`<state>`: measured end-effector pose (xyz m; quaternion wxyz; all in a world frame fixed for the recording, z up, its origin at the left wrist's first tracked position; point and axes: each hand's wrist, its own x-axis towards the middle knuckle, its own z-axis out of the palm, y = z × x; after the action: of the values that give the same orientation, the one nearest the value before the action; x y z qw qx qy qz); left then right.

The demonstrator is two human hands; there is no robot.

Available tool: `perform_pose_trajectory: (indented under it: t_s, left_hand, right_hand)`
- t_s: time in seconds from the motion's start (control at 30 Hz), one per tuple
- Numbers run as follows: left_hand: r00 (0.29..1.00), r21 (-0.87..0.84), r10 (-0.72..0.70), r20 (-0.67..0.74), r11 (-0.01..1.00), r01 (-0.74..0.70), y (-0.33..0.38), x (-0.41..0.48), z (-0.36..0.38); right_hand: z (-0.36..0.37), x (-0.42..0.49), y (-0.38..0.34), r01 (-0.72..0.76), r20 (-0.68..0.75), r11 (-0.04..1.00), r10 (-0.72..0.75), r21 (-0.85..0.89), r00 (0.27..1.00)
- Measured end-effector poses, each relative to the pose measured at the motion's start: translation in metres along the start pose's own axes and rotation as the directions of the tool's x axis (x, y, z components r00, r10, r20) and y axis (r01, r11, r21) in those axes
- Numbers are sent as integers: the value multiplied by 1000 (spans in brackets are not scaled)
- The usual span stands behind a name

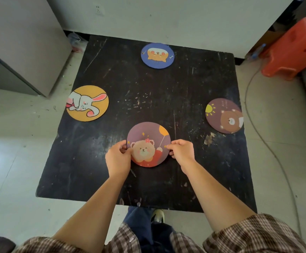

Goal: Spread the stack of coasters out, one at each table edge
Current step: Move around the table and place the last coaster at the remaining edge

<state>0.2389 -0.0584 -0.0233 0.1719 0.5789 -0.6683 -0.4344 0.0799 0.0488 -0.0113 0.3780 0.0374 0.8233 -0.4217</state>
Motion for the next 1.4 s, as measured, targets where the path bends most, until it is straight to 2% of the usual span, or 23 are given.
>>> perform_pose_trajectory:
  t_s: [0.33, 0.53, 1.07, 1.4]
  left_hand:
    - [996, -92, -83, 35, 992, 86, -24, -71, -13]
    - [991, -120, -134, 23, 983, 136, -34, -84, -20]
    - [980, 50, -171, 97, 985, 167, -58, -73, -27]
    - [982, 71, -158, 99, 986, 152, -62, -70, -26]
  right_hand:
    - [-33, -51, 65, -42, 121, 998, 46, -37, 992]
    - [-29, -62, 85, -42, 143, 998, 49, -49, 989]
    - [-15, -66, 93, -1, 57, 962, 18, -274, 998]
    - [-8, -72, 95, 40, -19, 929, -51, -368, 999]
